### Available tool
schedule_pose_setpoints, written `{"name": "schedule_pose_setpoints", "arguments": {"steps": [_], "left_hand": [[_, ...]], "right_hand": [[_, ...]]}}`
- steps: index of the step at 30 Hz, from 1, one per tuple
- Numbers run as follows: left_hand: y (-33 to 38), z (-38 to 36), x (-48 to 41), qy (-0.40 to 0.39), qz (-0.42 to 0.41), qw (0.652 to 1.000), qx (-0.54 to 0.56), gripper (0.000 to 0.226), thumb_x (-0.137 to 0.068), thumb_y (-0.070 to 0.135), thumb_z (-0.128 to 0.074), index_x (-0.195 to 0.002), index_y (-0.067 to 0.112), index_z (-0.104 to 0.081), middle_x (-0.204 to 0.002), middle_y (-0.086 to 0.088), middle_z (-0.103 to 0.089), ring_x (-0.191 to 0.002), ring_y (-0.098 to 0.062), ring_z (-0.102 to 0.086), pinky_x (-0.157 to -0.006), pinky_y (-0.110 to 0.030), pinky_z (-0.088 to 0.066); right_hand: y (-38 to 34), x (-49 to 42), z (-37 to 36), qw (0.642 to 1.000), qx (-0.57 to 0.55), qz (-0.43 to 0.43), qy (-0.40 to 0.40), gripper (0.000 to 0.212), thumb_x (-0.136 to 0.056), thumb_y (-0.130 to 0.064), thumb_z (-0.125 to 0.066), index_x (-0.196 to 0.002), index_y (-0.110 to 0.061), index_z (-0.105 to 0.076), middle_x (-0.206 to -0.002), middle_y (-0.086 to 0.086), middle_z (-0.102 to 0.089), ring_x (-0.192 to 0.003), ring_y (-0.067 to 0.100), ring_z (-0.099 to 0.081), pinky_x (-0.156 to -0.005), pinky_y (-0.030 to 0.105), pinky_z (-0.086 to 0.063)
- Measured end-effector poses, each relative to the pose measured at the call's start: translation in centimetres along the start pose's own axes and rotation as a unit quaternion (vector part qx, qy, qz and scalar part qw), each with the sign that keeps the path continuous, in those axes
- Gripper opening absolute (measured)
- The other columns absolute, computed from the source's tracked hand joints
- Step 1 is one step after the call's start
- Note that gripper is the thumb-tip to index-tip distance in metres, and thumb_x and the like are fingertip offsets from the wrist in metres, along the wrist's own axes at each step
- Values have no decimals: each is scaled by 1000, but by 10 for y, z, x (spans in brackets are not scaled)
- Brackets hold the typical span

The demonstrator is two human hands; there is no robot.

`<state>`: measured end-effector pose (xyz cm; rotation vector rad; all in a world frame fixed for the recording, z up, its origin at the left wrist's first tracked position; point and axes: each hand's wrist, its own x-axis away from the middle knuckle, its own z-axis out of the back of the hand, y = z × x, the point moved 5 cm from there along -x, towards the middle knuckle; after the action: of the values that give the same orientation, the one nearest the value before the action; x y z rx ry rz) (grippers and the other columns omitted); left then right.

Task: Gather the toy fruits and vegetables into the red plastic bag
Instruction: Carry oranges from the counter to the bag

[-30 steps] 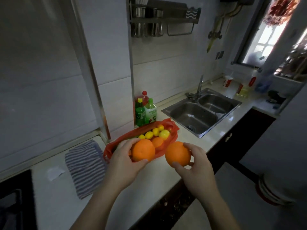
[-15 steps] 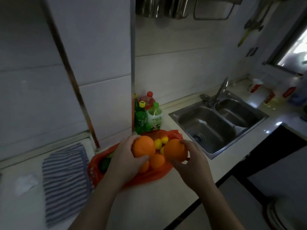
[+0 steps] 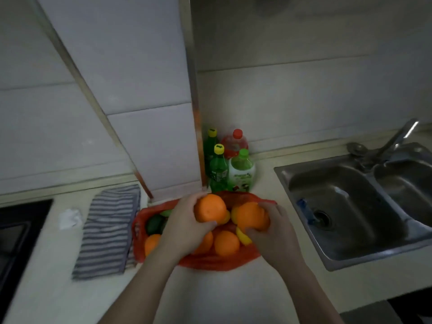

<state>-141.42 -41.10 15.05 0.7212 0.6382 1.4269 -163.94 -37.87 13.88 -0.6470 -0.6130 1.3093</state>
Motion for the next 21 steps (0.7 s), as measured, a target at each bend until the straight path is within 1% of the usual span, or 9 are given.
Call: {"name": "schedule_pose_setpoints", "arguments": {"steps": [4,6,8,11,14,16,17,19,21], "left_hand": [[-6,-29,-2,15,38,999,-28,69,-70,33,-83,-129,34,-48,-124,16,-48,-114,-6,-47,-94,-28,-42],[-10,-40,-4,11,50,998,-38,66,-69,34,-82,-126,36,-47,-123,15,-50,-112,-5,-49,-93,-28,-42],[-15,-49,-6,7,70,997,-43,66,-68,38,-81,-125,37,-48,-124,14,-51,-112,-6,-50,-93,-30,-44],[-17,-59,-12,-16,92,994,-57,65,-68,42,-78,-125,35,-48,-123,12,-51,-110,-9,-51,-91,-33,-46],[-22,-66,-21,-47,114,990,-69,68,-69,40,-79,-129,29,-48,-124,9,-53,-111,-12,-53,-89,-29,-45],[-26,-69,-27,-62,122,988,-77,72,-72,41,-78,-135,26,-47,-129,6,-53,-115,-14,-52,-90,-28,-44],[-29,-71,-29,-68,126,986,-79,73,-73,41,-77,-137,25,-46,-132,5,-52,-118,-15,-51,-92,-29,-44],[-34,-73,-33,-83,141,984,-75,74,-74,41,-76,-139,24,-45,-135,3,-51,-119,-16,-51,-94,-31,-44],[-40,-74,-39,-93,154,981,-67,74,-73,44,-75,-139,24,-46,-135,3,-53,-117,-16,-53,-95,-34,-46]], "right_hand": [[22,-25,-4,998,-3,26,-51,62,-72,-34,-74,-127,-34,-46,-112,-17,-45,-105,8,-47,-86,32,-46],[29,-35,-10,996,0,37,-79,60,-73,-34,-73,-127,-33,-46,-110,-19,-43,-104,6,-45,-86,28,-42],[34,-43,-16,993,4,39,-111,62,-73,-36,-72,-128,-31,-47,-113,-15,-47,-105,6,-45,-86,26,-40],[41,-51,-26,986,6,23,-163,69,-69,-37,-72,-131,-28,-45,-119,-7,-52,-110,14,-49,-89,32,-44],[43,-60,-34,979,23,9,-202,76,-66,-40,-71,-135,-25,-42,-116,-3,-50,-108,19,-51,-84,32,-44],[42,-69,-38,976,40,8,-214,71,-68,-39,-70,-133,-22,-45,-111,-3,-47,-106,20,-51,-82,31,-42],[41,-72,-40,974,49,8,-220,69,-69,-40,-70,-131,-21,-47,-111,-2,-47,-106,21,-51,-83,32,-43],[40,-78,-44,972,64,0,-228,66,-70,-42,-68,-129,-19,-49,-115,2,-50,-107,24,-52,-88,37,-46],[39,-85,-47,969,67,-18,-238,66,-73,-42,-67,-131,-16,-48,-119,5,-52,-109,24,-52,-89,36,-46]]}}
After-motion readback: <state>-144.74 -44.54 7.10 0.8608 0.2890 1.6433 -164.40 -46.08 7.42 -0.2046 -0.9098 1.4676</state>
